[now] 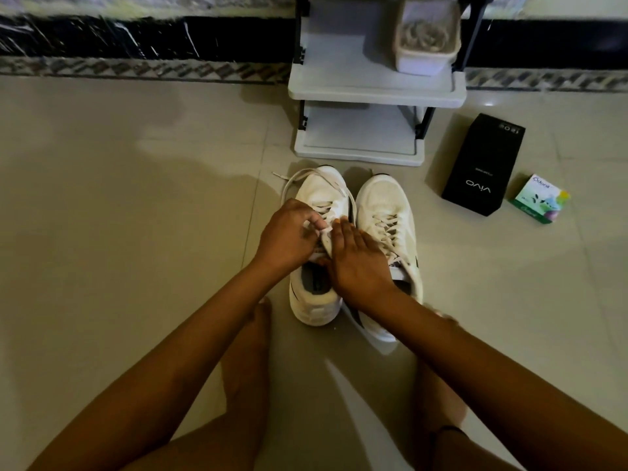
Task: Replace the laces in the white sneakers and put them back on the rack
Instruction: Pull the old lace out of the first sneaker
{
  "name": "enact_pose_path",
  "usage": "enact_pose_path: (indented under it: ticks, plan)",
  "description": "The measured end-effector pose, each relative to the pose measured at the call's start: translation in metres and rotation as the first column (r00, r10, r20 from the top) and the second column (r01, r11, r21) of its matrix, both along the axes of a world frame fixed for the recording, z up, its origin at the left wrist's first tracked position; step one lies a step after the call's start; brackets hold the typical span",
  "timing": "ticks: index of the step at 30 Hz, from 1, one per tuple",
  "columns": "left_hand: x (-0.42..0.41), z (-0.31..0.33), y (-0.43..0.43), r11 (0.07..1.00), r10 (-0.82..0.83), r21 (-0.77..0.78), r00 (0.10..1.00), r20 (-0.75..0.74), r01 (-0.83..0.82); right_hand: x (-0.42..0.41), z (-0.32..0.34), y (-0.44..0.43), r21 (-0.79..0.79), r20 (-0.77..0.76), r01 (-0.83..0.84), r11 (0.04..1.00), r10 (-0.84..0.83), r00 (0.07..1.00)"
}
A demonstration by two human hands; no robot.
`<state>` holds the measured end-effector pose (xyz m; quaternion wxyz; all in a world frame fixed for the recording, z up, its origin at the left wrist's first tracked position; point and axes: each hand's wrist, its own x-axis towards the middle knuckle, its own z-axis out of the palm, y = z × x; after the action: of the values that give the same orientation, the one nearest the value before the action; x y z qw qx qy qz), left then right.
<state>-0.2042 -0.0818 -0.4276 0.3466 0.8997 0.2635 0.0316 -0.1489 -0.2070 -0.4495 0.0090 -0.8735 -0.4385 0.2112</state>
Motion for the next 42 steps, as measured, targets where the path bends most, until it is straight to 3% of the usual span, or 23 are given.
enact_pose_path:
  ticks: [5, 9, 11, 13, 15, 17, 18, 21, 26, 27, 31, 33, 35, 38, 42]
  plan:
    - [-0.009, 0.001, 0.002, 0.916, -0.138, 0.348, 0.971, -0.196, 0.201, -0.001, -0.001, 0.000, 0.005, -0.001, 0.013, 1.000, -0.013, 1.000]
    - [-0.008, 0.001, -0.003, 0.895, -0.148, 0.404, 0.980, -0.135, 0.190, 0.000, -0.001, 0.000, 0.001, 0.002, 0.009, 1.000, -0.009, 1.000]
    - [-0.003, 0.003, 0.000, 0.917, -0.181, 0.335, 0.975, -0.132, 0.216, -0.001, -0.002, -0.001, 0.001, 0.006, 0.008, 1.000, -0.008, 1.000]
    - [0.001, 0.007, 0.006, 0.983, -0.135, 0.116, 0.988, -0.070, 0.142, -0.001, -0.002, -0.001, 0.007, 0.007, 0.012, 1.000, -0.012, 1.000]
    - [0.001, 0.011, 0.007, 0.989, -0.034, -0.146, 0.999, -0.011, 0.032, -0.001, -0.001, -0.001, 0.010, 0.008, 0.007, 1.000, -0.007, 1.000]
    - [-0.001, 0.010, 0.002, 0.970, 0.016, -0.244, 1.000, 0.011, -0.013, -0.001, -0.001, 0.000, 0.012, 0.005, 0.005, 1.000, -0.005, 1.000]
    - [-0.003, 0.008, 0.001, 0.978, -0.018, -0.206, 1.000, -0.002, 0.018, -0.001, -0.001, 0.000, 0.011, 0.003, 0.006, 1.000, -0.006, 1.000]
    - [-0.010, -0.001, 0.002, 0.980, -0.157, 0.094, 0.976, -0.150, 0.173, -0.001, 0.000, 0.000, 0.009, 0.003, 0.010, 1.000, -0.010, 1.000]
    - [-0.013, -0.002, -0.003, 0.920, -0.129, 0.359, 0.986, -0.103, 0.158, -0.001, 0.000, 0.000, -0.017, 0.007, 0.006, 1.000, -0.006, 1.000]
    - [-0.011, 0.000, -0.003, 0.931, -0.121, 0.337, 0.990, -0.076, 0.140, -0.001, 0.000, 0.001, -0.022, 0.007, 0.002, 1.000, -0.002, 1.000]
    - [-0.003, 0.013, -0.001, 0.999, -0.036, -0.015, 0.997, 0.074, 0.037, -0.001, -0.002, 0.001, -0.035, 0.014, 0.000, 0.999, 0.001, 1.000]
    - [-0.003, 0.015, -0.003, 0.996, -0.059, -0.068, 0.995, 0.074, 0.064, -0.001, -0.002, 0.001, -0.039, 0.014, 0.001, 0.999, 0.000, 1.000]
    - [-0.004, 0.014, -0.003, 0.995, -0.103, -0.010, 0.995, 0.019, 0.103, -0.001, -0.001, 0.001, -0.036, 0.011, 0.002, 0.999, -0.002, 1.000]
    - [-0.008, 0.008, 0.001, 0.957, -0.170, 0.214, 0.976, -0.137, 0.196, -0.001, 0.000, 0.001, -0.019, 0.002, 0.008, 1.000, -0.008, 1.000]
    - [-0.011, 0.005, -0.001, 0.938, -0.148, 0.305, 0.986, -0.074, 0.163, -0.001, -0.001, 0.001, -0.006, 0.013, 0.009, 1.000, -0.009, 1.000]
